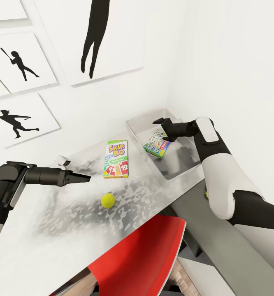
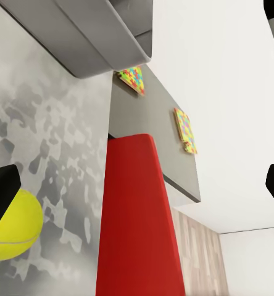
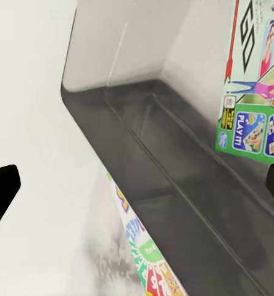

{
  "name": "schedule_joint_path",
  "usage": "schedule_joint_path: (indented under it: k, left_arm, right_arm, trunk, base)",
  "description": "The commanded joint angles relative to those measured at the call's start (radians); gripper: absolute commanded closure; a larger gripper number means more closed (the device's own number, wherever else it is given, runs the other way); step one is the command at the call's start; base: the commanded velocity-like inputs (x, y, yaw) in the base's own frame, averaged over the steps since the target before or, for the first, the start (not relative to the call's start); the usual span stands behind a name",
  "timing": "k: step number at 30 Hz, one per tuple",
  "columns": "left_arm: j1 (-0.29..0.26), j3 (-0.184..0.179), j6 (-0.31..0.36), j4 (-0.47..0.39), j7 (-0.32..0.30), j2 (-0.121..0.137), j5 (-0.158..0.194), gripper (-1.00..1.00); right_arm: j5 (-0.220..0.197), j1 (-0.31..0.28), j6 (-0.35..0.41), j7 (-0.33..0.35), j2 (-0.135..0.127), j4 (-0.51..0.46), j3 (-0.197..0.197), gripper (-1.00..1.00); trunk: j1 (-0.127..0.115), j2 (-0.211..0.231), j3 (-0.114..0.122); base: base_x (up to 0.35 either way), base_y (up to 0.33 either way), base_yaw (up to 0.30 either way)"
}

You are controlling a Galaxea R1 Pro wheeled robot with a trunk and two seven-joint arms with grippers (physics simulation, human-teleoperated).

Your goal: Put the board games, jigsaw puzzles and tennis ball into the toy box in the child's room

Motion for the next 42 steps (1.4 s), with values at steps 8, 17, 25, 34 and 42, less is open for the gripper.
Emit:
schedule_joint_path:
  k: [8,17,25,34,42]
  left_arm:
    - [-0.001,-0.002,0.011,0.000,-0.003,0.000,0.003,-1.00]
    - [-0.001,0.011,0.011,0.003,-0.003,0.000,0.002,-1.00]
    - [-0.001,0.034,0.011,0.004,-0.003,-0.002,0.001,-1.00]
    - [-0.001,0.038,0.011,0.005,-0.003,-0.002,0.001,-1.00]
    - [-0.001,0.038,0.011,0.005,-0.003,-0.002,0.001,-1.00]
  right_arm:
    - [-0.009,0.003,0.002,-0.011,0.002,-0.010,-0.001,-1.00]
    - [-0.009,0.004,0.002,-0.012,0.001,-0.011,-0.002,-1.00]
    - [-0.009,0.004,0.002,-0.011,0.001,-0.011,-0.002,-1.00]
    - [-0.009,0.004,0.002,-0.012,0.002,-0.011,-0.002,-1.00]
    - [-0.009,0.004,0.002,-0.012,0.003,-0.011,-0.002,-1.00]
  trunk:
    - [0.001,-0.002,-0.002]
    - [0.001,-0.002,-0.002]
    - [0.001,-0.002,-0.002]
    - [0.001,-0.002,0.004]
    - [0.001,-0.002,0.015]
  base:
    - [0.000,0.000,0.000]
    - [0.000,0.000,0.000]
    - [-0.098,0.057,0.000]
    - [-0.209,0.096,-0.034]
    - [-0.267,0.016,-0.110]
